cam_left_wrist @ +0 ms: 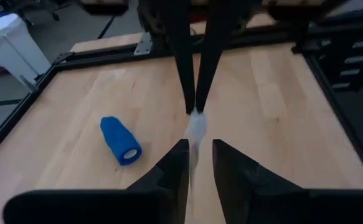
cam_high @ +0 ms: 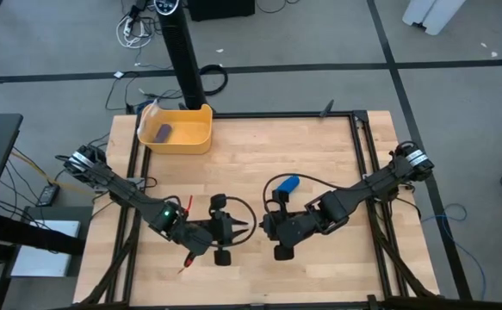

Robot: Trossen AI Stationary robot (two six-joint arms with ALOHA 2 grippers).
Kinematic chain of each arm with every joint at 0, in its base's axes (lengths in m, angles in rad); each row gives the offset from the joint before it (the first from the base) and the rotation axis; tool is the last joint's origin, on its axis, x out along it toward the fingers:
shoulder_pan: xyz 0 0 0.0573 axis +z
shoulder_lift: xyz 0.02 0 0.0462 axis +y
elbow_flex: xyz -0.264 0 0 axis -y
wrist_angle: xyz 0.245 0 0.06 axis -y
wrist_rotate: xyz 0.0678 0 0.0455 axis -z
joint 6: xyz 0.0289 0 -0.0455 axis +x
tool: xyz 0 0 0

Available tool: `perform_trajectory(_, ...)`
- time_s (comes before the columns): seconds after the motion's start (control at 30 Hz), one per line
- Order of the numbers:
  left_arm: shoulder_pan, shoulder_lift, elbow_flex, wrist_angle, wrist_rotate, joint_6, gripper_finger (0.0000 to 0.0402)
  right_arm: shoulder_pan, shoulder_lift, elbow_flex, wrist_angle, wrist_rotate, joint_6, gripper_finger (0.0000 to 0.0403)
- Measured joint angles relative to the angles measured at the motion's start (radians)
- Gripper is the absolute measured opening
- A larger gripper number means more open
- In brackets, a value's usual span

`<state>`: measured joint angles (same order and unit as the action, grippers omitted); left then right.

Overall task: Roll bandage
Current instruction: Open the transparent zip bag

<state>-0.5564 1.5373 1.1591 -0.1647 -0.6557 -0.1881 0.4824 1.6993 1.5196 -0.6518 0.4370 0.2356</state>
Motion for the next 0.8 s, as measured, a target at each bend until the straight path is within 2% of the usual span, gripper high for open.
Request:
perform_trajectory(0.33,-0.001,0.0,0.0,0.012,0.002,0.002,0.0065,0.0,0.0,0.0,-0.001,0.0,0.0,0.0003)
perform_trajectory(0.6,-0.002,0.0,0.0,0.012,0.003,0.002,0.0007,0.0,0.0,0.0,-0.009,-0.014,0.0,0.0003)
perform_trajectory(0.8,-0.007,0.0,-0.005,-0.008,-0.054,0.029,0.0004,0.016,0.0,-0.003,-0.069,-0.008,0.03,0.0036)
